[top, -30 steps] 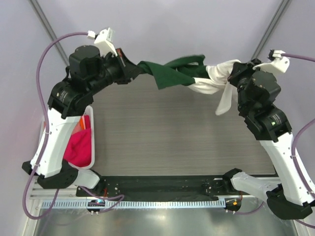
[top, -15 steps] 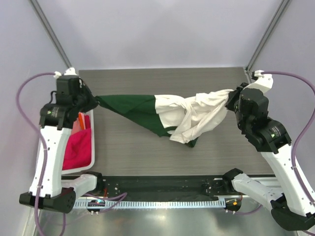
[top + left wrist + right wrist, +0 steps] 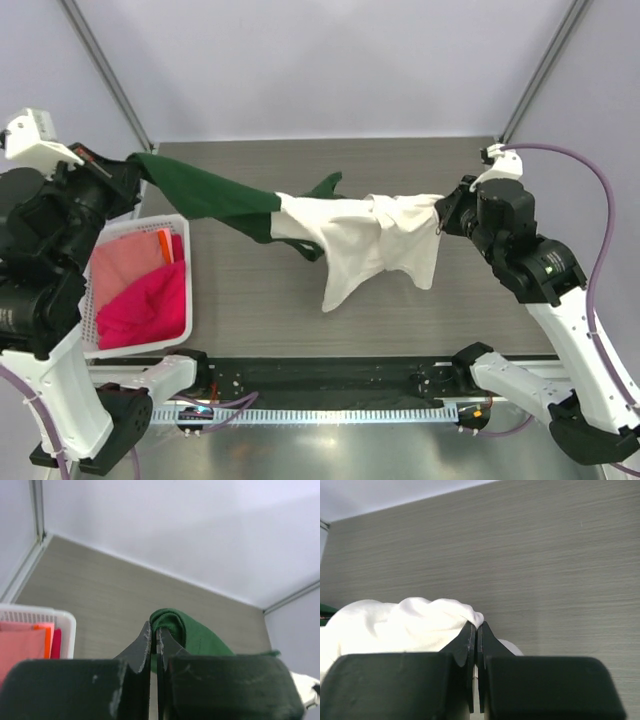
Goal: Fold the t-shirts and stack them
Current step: Flatten the tshirt out
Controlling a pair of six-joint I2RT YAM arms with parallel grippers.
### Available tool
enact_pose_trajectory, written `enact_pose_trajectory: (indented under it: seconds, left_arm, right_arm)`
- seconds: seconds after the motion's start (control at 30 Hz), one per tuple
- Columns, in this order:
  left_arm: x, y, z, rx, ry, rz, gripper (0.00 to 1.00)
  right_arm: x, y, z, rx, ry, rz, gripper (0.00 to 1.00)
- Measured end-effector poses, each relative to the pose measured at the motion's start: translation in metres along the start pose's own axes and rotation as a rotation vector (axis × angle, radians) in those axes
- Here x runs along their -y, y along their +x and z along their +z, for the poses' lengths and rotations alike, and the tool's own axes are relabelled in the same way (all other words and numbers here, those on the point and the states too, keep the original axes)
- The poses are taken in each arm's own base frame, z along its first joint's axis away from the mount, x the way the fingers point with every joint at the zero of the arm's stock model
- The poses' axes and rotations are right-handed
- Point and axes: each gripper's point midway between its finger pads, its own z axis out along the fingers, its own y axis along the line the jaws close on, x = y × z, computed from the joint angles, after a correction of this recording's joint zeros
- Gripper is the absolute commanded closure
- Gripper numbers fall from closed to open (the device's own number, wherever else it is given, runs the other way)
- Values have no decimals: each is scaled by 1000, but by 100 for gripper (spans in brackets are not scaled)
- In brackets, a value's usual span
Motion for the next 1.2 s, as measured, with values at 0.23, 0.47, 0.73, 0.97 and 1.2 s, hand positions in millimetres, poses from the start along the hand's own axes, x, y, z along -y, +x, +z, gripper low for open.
enact_pose_trajectory:
  seconds: [0.23, 0.47, 0.73, 0.97, 1.2]
  left_arm:
    - [-12, 83, 36, -242, -8, -10, 100]
    - [-14, 125, 62, -360, -8, -38, 100]
    - [-19, 147, 78, -376, -9, -43, 100]
    - [-26, 158, 104, -398, -56, -35, 100]
    - [-31, 164, 106, -399, -66, -26, 100]
  right_arm:
    - [9, 63, 64, -203, 98, -75, 91]
    - [18, 162, 150, -483, 162, -125, 20]
    - [-36, 184, 83, -447, -136, -169, 39]
    - [-107, 260, 15, -552, -447, -347, 30]
    - [-89, 334, 34, -651, -313, -584, 26]
